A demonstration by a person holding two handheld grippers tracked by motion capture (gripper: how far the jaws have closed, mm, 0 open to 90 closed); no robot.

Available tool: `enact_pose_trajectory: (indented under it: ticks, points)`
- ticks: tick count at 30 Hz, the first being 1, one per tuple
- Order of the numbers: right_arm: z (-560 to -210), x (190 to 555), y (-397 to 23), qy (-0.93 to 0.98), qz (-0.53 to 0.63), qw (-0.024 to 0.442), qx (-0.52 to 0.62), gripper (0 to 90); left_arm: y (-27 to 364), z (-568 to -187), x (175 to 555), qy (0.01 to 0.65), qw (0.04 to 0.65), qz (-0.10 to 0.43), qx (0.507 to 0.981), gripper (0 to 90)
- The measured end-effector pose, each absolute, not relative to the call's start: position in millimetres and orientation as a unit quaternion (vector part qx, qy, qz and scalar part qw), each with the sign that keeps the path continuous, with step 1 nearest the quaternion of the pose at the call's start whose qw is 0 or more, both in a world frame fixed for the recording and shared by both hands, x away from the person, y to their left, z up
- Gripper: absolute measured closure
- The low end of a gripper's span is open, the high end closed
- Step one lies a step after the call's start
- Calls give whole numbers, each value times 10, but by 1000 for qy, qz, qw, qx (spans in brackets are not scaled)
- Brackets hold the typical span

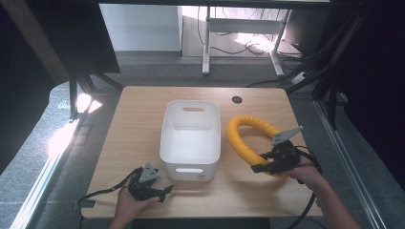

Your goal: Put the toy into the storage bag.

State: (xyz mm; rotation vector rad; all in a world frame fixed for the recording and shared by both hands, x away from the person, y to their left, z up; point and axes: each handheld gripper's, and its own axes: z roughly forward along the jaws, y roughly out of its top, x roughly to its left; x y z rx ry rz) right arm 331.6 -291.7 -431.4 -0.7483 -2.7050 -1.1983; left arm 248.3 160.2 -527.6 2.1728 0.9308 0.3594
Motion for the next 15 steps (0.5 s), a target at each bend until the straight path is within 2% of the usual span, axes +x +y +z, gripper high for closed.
enact_pose_trajectory:
  ticks: [15]
  points:
    - [-4213,3353,-3031,-860,-436,36,-264,508,1601,-5279,2485,362,366,141,846,162]
